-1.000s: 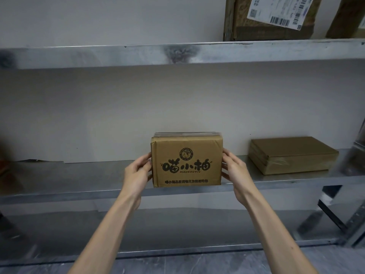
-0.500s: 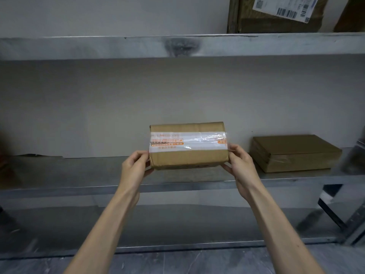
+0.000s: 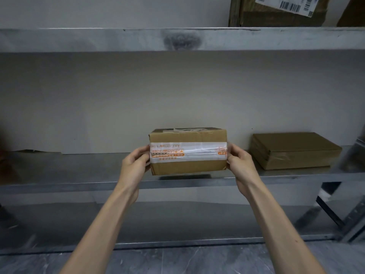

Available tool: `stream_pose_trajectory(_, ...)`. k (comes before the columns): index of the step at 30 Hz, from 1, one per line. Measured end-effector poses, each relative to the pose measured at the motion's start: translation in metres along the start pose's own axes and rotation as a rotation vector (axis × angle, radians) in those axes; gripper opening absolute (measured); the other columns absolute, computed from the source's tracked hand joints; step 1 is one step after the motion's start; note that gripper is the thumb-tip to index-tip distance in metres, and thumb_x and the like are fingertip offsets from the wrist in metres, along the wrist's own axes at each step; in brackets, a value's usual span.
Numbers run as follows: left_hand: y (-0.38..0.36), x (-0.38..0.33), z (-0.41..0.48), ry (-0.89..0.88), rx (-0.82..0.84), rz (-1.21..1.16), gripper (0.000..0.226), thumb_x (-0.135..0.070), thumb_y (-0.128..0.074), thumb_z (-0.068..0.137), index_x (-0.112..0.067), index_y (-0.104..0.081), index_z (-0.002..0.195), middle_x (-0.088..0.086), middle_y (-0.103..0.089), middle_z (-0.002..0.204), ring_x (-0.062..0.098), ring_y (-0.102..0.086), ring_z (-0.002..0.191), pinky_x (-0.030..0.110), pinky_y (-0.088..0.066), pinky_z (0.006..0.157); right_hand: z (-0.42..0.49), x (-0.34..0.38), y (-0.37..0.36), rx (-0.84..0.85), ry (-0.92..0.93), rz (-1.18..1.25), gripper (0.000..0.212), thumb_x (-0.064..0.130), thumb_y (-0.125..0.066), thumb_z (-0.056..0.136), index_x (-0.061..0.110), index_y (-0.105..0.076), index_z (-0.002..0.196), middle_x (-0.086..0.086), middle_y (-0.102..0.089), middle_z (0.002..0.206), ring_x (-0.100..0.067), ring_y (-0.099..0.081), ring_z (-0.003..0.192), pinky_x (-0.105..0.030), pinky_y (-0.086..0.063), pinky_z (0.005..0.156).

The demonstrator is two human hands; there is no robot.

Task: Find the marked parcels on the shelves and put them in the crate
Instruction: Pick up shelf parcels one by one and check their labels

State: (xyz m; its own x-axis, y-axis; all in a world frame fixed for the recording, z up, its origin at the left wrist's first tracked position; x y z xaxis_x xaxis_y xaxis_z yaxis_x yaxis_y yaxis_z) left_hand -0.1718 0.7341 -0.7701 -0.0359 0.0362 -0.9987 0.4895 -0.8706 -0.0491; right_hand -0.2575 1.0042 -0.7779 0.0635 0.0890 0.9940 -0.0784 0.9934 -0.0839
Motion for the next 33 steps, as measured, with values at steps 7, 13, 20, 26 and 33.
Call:
stream_pose_trajectory(7,-0.001,-0.004,0.004,-0.017,-0.012,-0.011,0.026,-0.018,-0.048,0.104,-0.004,-0.067,0.110,0.006,-0.074,0.101,0.020,-0.068,0.096,0.031,-0.054,0.081,0.004,0.006,0.012,-0.014,-0.015,0.020,0.037,-0.007,-0.045,0.098,0.012,-0.069,0.118,-0.005,-0.075,0.108,-0.015,-0.071,0.090,-0.025,-0.057,0.073)
stream_pose_trajectory(13,-0.004,-0.009,0.006,-0.058,0.008,-0.057,0.021,-0.022,-0.054,0.102,-0.012,-0.065,0.117,0.000,-0.075,0.101,0.014,-0.067,0.095,0.027,-0.051,0.079,0.002,0.013,0.011,-0.007,-0.013,0.036,0.024,0.006,-0.047,0.103,0.015,-0.067,0.109,-0.002,-0.076,0.107,-0.014,-0.070,0.102,-0.029,-0.055,0.088)
stream_pose_trajectory(20,-0.007,-0.007,0.006,-0.086,0.089,-0.067,0.032,-0.015,-0.052,0.103,-0.024,-0.063,0.131,-0.007,-0.072,0.121,0.012,-0.068,0.112,0.025,-0.053,0.084,0.005,0.012,0.010,-0.032,0.000,0.032,0.016,0.005,-0.054,0.100,0.006,-0.062,0.114,-0.004,-0.075,0.100,-0.008,-0.073,0.085,-0.024,-0.059,0.078)
stream_pose_trajectory(26,-0.010,-0.002,0.007,-0.077,0.090,-0.074,0.031,-0.014,-0.052,0.103,-0.024,-0.065,0.130,-0.006,-0.073,0.119,0.014,-0.068,0.112,0.026,-0.052,0.084,0.004,0.014,0.012,0.004,0.060,-0.046,0.036,0.003,-0.052,0.100,0.022,-0.063,0.129,0.003,-0.070,0.121,-0.006,-0.070,0.104,-0.023,-0.059,0.078)
stream_pose_trajectory(33,-0.007,0.002,0.008,-0.060,0.062,-0.105,0.032,-0.012,-0.050,0.104,-0.024,-0.064,0.130,-0.003,-0.073,0.120,0.016,-0.067,0.113,0.029,-0.052,0.086,0.001,0.018,0.004,0.001,0.082,-0.075,0.040,0.007,-0.047,0.103,0.028,-0.061,0.133,0.006,-0.071,0.124,-0.007,-0.067,0.112,-0.031,-0.058,0.093)
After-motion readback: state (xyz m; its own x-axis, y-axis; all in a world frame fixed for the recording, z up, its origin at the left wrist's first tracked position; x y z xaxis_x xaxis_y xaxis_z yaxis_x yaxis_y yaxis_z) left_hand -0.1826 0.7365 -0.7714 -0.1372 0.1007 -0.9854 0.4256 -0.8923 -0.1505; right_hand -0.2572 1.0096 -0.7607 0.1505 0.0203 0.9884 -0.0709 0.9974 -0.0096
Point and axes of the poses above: each hand's wrist, its own z-axis towards the middle knuckle, its own y-axis out of the back of the hand, x = y × z, the point moved 6 cm from there along z, towards the middle knuckle
